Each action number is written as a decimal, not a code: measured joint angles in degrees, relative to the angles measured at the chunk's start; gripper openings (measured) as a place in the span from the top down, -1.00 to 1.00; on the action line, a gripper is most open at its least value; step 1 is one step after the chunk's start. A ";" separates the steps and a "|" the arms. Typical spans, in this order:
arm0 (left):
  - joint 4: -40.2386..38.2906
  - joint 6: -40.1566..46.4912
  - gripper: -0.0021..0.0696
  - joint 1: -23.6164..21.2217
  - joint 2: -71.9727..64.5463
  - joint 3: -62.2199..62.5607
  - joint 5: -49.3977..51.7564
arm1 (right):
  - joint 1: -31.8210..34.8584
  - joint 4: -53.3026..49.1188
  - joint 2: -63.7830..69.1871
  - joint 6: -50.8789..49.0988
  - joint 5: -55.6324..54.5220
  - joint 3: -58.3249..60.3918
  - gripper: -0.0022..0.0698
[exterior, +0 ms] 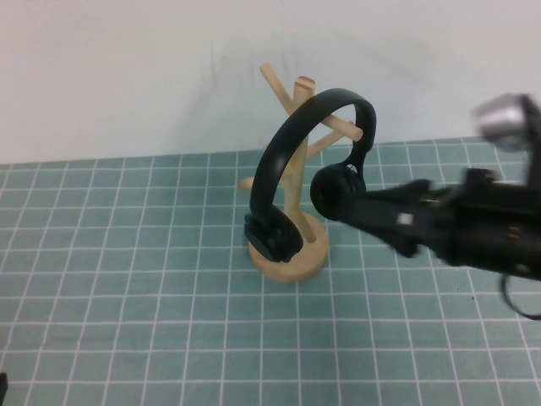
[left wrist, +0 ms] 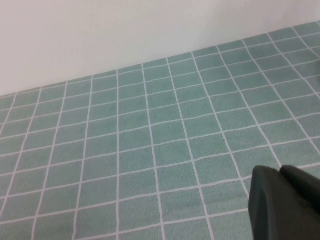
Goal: Take out the headphones from the headphone stand
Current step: Pick up the headphones from the headphone stand
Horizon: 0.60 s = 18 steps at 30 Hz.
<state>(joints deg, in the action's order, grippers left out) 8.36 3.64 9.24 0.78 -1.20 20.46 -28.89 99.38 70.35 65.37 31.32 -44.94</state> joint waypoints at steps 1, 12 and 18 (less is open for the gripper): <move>0.00 0.00 0.96 0.00 0.00 0.00 0.00 | -0.75 0.00 1.37 -0.49 0.07 -1.40 -0.43; 0.00 0.00 0.96 0.00 0.00 0.00 0.00 | -1.57 0.00 11.58 -5.34 -2.30 -11.41 -0.44; 0.00 0.00 0.96 0.00 0.00 0.00 0.00 | -1.57 0.00 14.42 -5.34 -2.93 -14.35 -0.43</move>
<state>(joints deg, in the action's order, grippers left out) 8.36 3.64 9.24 0.78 -1.20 20.46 -30.46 99.38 84.77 60.03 28.39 -59.28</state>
